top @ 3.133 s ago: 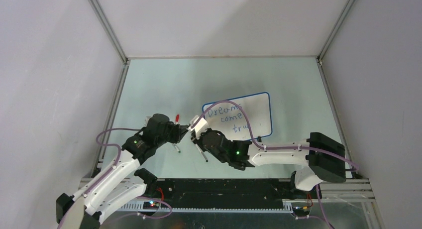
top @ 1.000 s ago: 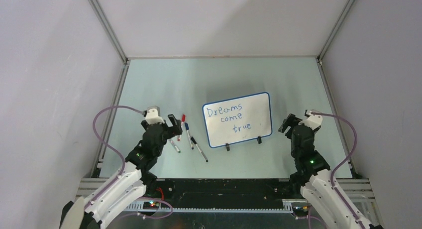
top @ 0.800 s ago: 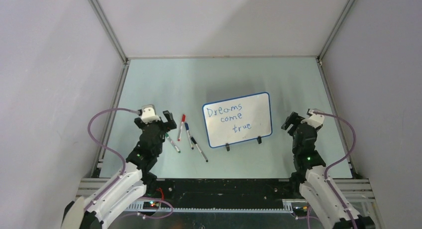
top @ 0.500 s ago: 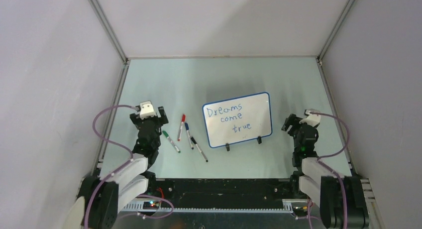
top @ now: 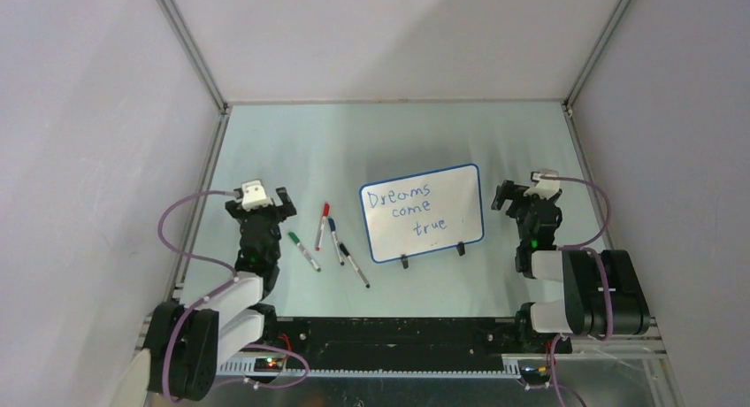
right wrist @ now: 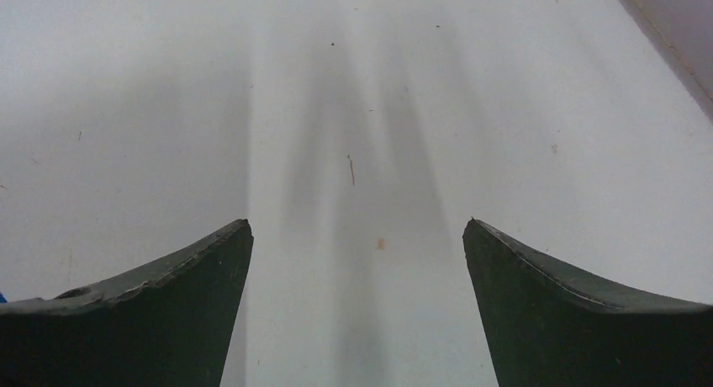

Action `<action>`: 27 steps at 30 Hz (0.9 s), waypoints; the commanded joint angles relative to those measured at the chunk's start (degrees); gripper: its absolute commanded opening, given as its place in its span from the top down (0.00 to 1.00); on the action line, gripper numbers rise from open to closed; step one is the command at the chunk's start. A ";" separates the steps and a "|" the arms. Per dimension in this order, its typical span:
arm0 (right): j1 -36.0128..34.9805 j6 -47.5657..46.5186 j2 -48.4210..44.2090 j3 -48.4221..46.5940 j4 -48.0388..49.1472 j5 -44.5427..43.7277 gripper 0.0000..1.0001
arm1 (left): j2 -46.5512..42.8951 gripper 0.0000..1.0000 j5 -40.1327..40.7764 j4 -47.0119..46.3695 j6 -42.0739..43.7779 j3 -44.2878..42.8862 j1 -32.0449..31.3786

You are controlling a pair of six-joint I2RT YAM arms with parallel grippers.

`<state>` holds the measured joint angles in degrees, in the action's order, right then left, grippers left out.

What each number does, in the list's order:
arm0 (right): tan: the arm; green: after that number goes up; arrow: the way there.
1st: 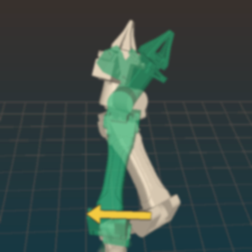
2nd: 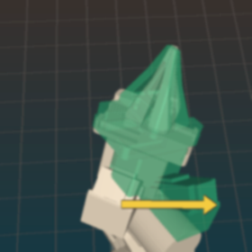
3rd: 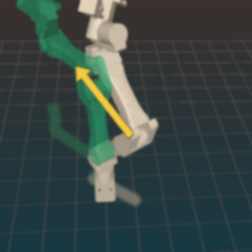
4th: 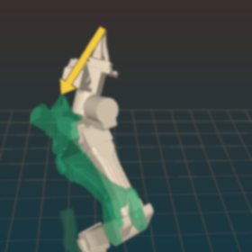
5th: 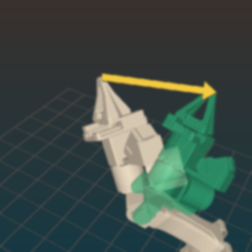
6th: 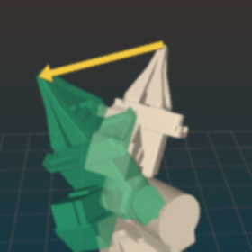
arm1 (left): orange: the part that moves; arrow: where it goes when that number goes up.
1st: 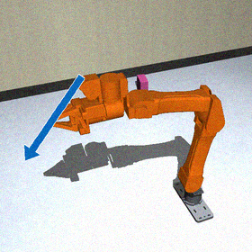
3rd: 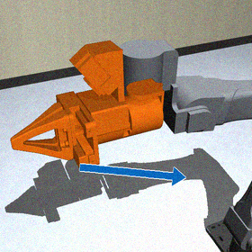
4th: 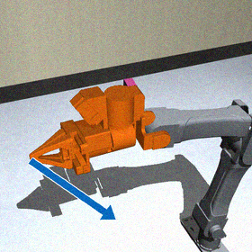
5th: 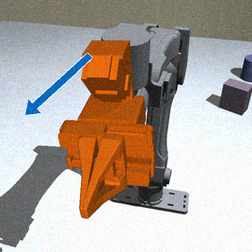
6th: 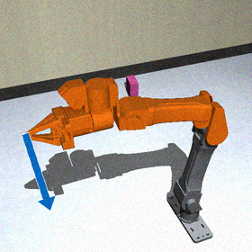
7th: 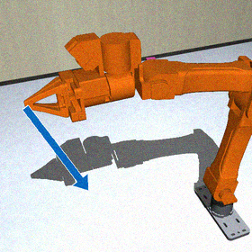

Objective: Write a sentence on the whiteboard
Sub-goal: Reset both arms

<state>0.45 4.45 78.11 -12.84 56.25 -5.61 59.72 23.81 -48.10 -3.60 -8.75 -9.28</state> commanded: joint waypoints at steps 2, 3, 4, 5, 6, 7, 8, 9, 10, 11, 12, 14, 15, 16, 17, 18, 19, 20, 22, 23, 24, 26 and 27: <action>-0.27 -0.76 -0.31 -0.98 0.38 -1.04 0.01 | -5.30 0.01 6.26 -4.07 -0.99 2.82 0.57; -0.32 -0.76 -0.27 -0.97 0.41 -1.01 0.01 | -5.40 0.01 6.82 -4.25 1.79 2.84 0.53; -0.34 -0.80 -0.27 -1.00 0.46 -1.01 0.01 | -5.23 0.01 6.80 -5.28 3.66 3.23 0.55; -0.33 -0.78 -0.29 -0.98 0.49 -1.04 0.01 | -4.95 0.01 6.65 -7.00 5.98 3.62 0.51; -0.35 -0.76 -0.25 -0.96 0.41 -1.02 0.01 | -4.43 0.01 6.58 -9.49 6.87 4.33 0.59; -0.29 -0.76 -0.24 -0.96 0.43 -1.05 0.01 | -2.79 0.01 5.45 -11.02 7.39 4.59 0.75; -0.28 -0.76 -0.24 -0.96 0.46 -1.07 0.01 | -1.13 0.02 4.18 -13.20 8.89 4.56 0.93; -0.34 -0.76 -0.24 -1.00 0.49 -1.05 0.01 | 1.81 0.05 0.13 -14.85 9.50 4.32 1.74; -0.31 -0.76 -0.26 -0.97 0.50 -1.06 0.01 | 3.83 0.05 -1.96 -18.55 9.64 4.08 2.39; -0.28 -0.76 -0.25 -0.96 0.51 -1.03 0.01 | 8.72 0.04 -4.02 -20.74 9.30 3.70 3.82; -0.28 -0.76 -0.30 -0.96 0.52 -1.05 0.00 | 10.40 0.03 -6.43 -23.78 7.66 3.72 5.80; -0.31 -0.76 -0.28 -1.00 0.52 -1.02 0.01 | 11.96 0.01 -9.60 -19.75 7.30 2.08 7.17; -0.29 -0.76 -0.27 -0.97 0.50 -1.12 0.01 | 11.49 0.01 -10.55 -17.43 7.12 0.82 7.57; -0.28 -0.80 -0.29 -0.96 0.52 -1.19 0.01 | 11.85 0.01 -11.69 -17.17 6.81 0.79 8.19; -0.27 -0.83 -0.27 -0.94 0.48 -1.19 0.01 | 12.23 0.00 -11.64 -17.67 6.78 0.54 8.30; -0.27 -0.88 -0.30 -0.95 0.50 -1.22 0.01 | 12.16 0.01 -10.53 -17.28 6.24 0.34 8.40; -0.32 -0.85 -0.29 -0.89 0.46 -1.26 0.01 | 11.95 0.01 -9.97 -16.50 5.93 -0.01 8.40; -0.31 -0.85 -0.26 -0.88 0.49 -1.26 0.01 | 12.11 0.01 -9.34 -15.58 5.54 -0.24 8.40; -0.28 -0.90 -0.38 -0.87 0.55 -1.65 0.01 | 12.24 0.01 -8.77 -15.43 5.26 -0.70 8.40; -0.27 -1.02 -0.38 -0.85 0.69 -2.10 0.01 | 12.16 0.01 -8.69 -15.03 5.13 -0.71 8.40; -0.27 -1.02 -0.35 -0.77 0.78 -2.29 0.01 | 12.10 0.01 -8.61 -14.97 5.11 -0.77 8.40; -0.27 -1.06 -0.37 -0.69 0.97 -2.65 0.01 | 12.25 0.01 -7.94 -14.90 4.83 -0.97 8.41; -0.32 -1.09 -0.36 -0.67 1.03 -2.70 0.01 | 12.25 0.01 -7.80 -14.78 4.74 -1.03 8.40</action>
<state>0.32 4.25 78.11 -13.04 55.11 -6.59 72.03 15.66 -61.98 1.89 -8.05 -1.30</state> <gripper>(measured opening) 0.993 0.994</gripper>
